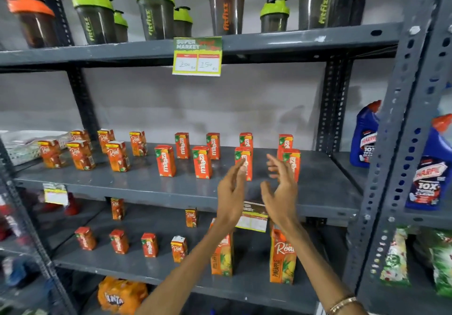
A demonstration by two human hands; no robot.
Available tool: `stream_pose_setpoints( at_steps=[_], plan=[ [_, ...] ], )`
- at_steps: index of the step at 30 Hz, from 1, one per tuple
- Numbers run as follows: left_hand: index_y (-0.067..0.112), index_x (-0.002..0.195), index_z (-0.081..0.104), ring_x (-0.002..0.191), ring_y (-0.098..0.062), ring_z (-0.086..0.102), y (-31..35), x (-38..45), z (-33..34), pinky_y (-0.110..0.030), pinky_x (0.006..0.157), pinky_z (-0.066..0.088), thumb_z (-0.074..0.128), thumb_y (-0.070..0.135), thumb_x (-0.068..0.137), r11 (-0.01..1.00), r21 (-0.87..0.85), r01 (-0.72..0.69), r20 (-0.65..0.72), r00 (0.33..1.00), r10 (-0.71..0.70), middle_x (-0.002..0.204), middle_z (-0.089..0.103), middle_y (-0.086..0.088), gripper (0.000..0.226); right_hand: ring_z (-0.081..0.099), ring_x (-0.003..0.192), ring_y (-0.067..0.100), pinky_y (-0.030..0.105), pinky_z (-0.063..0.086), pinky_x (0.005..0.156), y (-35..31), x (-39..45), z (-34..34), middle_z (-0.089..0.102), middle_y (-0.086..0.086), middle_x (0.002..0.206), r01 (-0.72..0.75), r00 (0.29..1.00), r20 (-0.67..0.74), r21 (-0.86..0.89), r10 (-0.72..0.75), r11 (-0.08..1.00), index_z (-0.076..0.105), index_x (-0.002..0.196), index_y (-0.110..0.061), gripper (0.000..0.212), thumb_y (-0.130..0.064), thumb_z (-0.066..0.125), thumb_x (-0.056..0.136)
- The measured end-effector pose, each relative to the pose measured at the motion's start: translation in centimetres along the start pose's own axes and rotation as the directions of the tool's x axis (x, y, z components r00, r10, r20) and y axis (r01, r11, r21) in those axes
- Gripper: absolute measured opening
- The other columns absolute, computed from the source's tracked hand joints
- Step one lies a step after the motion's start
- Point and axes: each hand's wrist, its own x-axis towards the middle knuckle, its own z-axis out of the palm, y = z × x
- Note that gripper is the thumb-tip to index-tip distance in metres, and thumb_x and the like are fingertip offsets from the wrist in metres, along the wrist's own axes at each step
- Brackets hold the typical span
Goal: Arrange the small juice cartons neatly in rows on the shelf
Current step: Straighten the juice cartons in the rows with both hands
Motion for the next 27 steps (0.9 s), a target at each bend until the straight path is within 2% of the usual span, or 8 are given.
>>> stream_pose_setpoints(
  at_steps=[4, 8, 10, 12, 14, 16, 19, 27],
  plan=[
    [0.015, 0.147, 0.047, 0.142, -0.011, 0.043, -2.2, 4.9, -11.6, -0.032, 0.118, 0.035, 0.043, 0.031, 0.107, 0.996, 0.049, -0.071, -0.127, 0.989, 0.077, 0.153, 0.049, -0.002, 0.043, 0.050, 0.130, 0.013, 0.035, 0.045, 0.108, -4.0, 0.5, 12.1, 0.050, 0.002, 0.142, -0.057, 0.991, 0.126, 0.038, 0.051, 0.998, 0.043, 0.143, -0.017, 0.063, -0.001, 0.061, 0.085],
    [0.021, 0.158, 0.022, 0.153, -0.016, 0.020, -5.8, 9.6, -16.1, -0.044, 0.126, 0.018, 0.031, 0.067, 0.095, 0.998, 0.052, 0.028, -0.100, 0.995, -0.023, 0.168, 0.021, -0.003, 0.079, 0.035, 0.145, 0.023, 0.036, 0.033, 0.116, -5.8, 1.6, 19.5, 0.033, 0.007, 0.159, -0.282, 0.939, 0.189, -0.064, 0.289, 0.957, 0.025, 0.154, -0.014, 0.072, -0.013, 0.061, 0.092],
    [0.017, 0.157, 0.023, 0.151, -0.023, 0.027, -6.5, 10.2, -14.9, -0.049, 0.124, 0.023, 0.028, 0.078, 0.091, 0.991, 0.012, 0.130, -0.071, 0.989, -0.129, 0.164, 0.028, -0.012, 0.091, 0.032, 0.146, 0.026, 0.033, 0.030, 0.113, -5.5, 2.2, 19.6, 0.029, 0.011, 0.160, -0.402, 0.889, 0.198, -0.093, 0.412, 0.911, 0.020, 0.155, -0.012, 0.073, -0.015, 0.060, 0.094],
    [0.007, 0.148, 0.040, 0.137, -0.028, 0.049, -6.4, 10.7, -14.5, -0.052, 0.118, 0.036, 0.025, 0.081, 0.090, 0.957, -0.089, 0.275, -0.012, 0.961, -0.278, 0.147, 0.052, -0.019, 0.094, 0.034, 0.145, 0.029, 0.034, 0.031, 0.112, -5.2, 2.7, 19.9, 0.031, 0.015, 0.159, -0.461, 0.859, 0.194, -0.107, 0.473, 0.881, 0.020, 0.154, -0.008, 0.071, -0.015, 0.058, 0.095],
    [0.010, 0.121, 0.066, 0.116, -0.025, 0.066, -5.6, 10.6, -14.1, -0.049, 0.111, 0.045, 0.019, 0.068, 0.098, 0.927, -0.143, 0.346, 0.063, 0.938, -0.340, 0.118, 0.072, -0.013, 0.079, 0.041, 0.141, 0.031, 0.034, 0.035, 0.108, -5.3, 3.0, 19.8, 0.040, 0.016, 0.154, -0.500, 0.839, 0.193, -0.092, 0.508, 0.861, 0.024, 0.152, -0.005, 0.066, -0.012, 0.057, 0.096],
    [0.022, 0.096, 0.073, 0.104, -0.022, 0.070, -5.2, 10.3, -13.8, -0.045, 0.106, 0.049, 0.013, 0.064, 0.099, 0.912, -0.174, 0.372, 0.132, 0.926, -0.353, 0.100, 0.076, -0.005, 0.074, 0.050, 0.133, 0.031, 0.030, 0.042, 0.098, -4.7, 3.0, 19.6, 0.052, 0.015, 0.143, -0.527, 0.819, 0.223, -0.075, 0.529, 0.847, 0.034, 0.147, -0.006, 0.057, -0.009, 0.057, 0.095],
    [0.014, 0.099, 0.073, 0.109, -0.029, 0.070, -4.9, 9.9, -13.7, -0.042, 0.103, 0.051, 0.013, 0.075, 0.089, 0.907, -0.192, 0.375, 0.189, 0.921, -0.341, 0.109, 0.075, -0.016, 0.086, 0.064, 0.112, 0.023, 0.018, 0.046, 0.077, -3.9, 2.8, 19.6, 0.065, 0.009, 0.118, -0.518, 0.811, 0.277, -0.069, 0.515, 0.853, 0.052, 0.129, -0.009, 0.035, -0.012, 0.059, 0.095],
    [0.034, 0.097, 0.072, 0.110, -0.017, 0.067, -5.2, 10.1, -13.5, -0.042, 0.107, 0.045, 0.013, 0.079, 0.082, 0.918, -0.145, 0.369, 0.281, 0.905, -0.320, 0.108, 0.074, 0.000, 0.076, 0.059, 0.090, 0.009, 0.017, 0.045, 0.078, -3.3, 2.8, 19.4, 0.064, 0.000, 0.103, -0.538, 0.817, 0.257, 0.020, 0.516, 0.843, 0.057, 0.117, -0.018, 0.019, -0.018, 0.056, 0.098]
  ],
)
